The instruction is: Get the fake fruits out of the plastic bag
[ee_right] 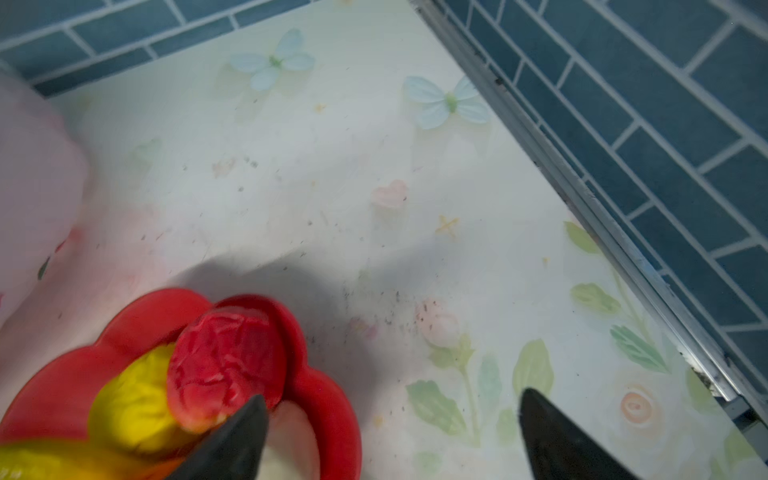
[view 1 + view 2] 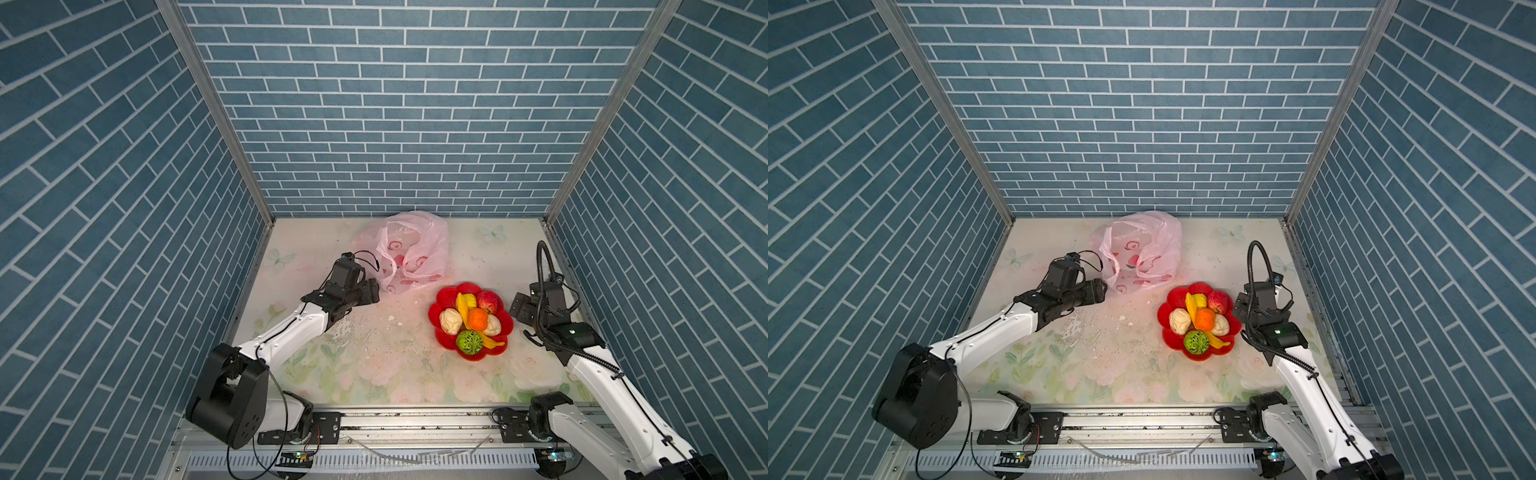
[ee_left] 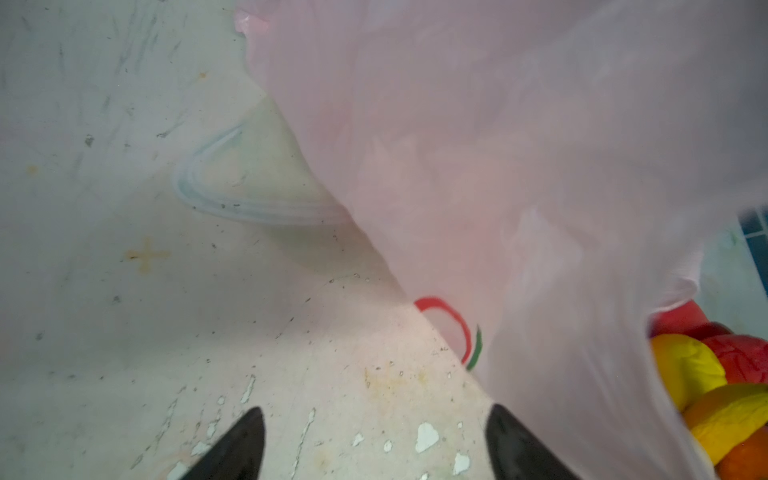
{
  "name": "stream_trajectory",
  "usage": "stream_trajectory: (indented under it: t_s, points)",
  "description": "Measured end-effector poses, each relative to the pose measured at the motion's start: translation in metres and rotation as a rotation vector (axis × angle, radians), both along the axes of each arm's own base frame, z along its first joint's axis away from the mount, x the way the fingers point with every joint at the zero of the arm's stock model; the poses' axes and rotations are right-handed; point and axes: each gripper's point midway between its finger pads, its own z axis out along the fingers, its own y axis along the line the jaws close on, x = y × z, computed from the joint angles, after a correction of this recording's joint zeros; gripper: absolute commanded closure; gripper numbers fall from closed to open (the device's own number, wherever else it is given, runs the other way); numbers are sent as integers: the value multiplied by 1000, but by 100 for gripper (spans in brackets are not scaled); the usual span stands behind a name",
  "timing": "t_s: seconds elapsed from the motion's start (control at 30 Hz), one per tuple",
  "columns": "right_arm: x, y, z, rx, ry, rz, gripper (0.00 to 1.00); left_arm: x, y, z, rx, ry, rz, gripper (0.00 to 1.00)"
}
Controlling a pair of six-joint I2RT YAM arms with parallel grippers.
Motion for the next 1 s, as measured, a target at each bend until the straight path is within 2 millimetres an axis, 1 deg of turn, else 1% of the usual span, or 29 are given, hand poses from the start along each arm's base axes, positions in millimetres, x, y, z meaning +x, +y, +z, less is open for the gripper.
stream_trajectory:
  t_s: [0.03,0.1,0.13,0.2,0.3,0.4,0.47,0.5,0.57,0.63,0.77,0.87,0.9,1.0]
  points:
    - [0,-7,-2,-10,-20,-24,1,-3,9,1,3,-7,16,1]
    - [2,-20,-6,-45,-74,-61,1,-4,40,10,28,-44,89,1]
    - [4,-24,-8,-62,-94,-66,1,-3,54,15,42,-67,127,1]
    - [9,-29,-13,-109,-138,-64,1,0,89,27,89,-121,220,1]
    - [18,-33,-20,-168,-188,-55,1,1,131,38,180,-173,326,1]
    - [30,-36,-32,-219,-217,-37,1,1,163,37,266,-200,406,1]
    - [40,-36,-41,-243,-224,-17,1,-2,181,28,315,-210,446,1]
    - [45,-36,-45,-251,-226,-7,1,-4,189,20,346,-211,463,1]
    - [57,-35,-53,-267,-234,19,1,-9,199,7,400,-210,480,1]
    - [67,-32,-59,-274,-247,47,1,-10,205,-5,445,-216,483,1]
    - [83,-30,-71,-269,-262,89,1,-3,211,-23,492,-255,474,1]
    - [88,-31,-85,-252,-256,111,1,7,210,-37,495,-271,446,1]
    - [89,-31,-86,-245,-256,116,1,12,209,-38,486,-285,440,1]
    - [95,-36,-79,-233,-282,110,1,27,201,-40,462,-340,398,1]
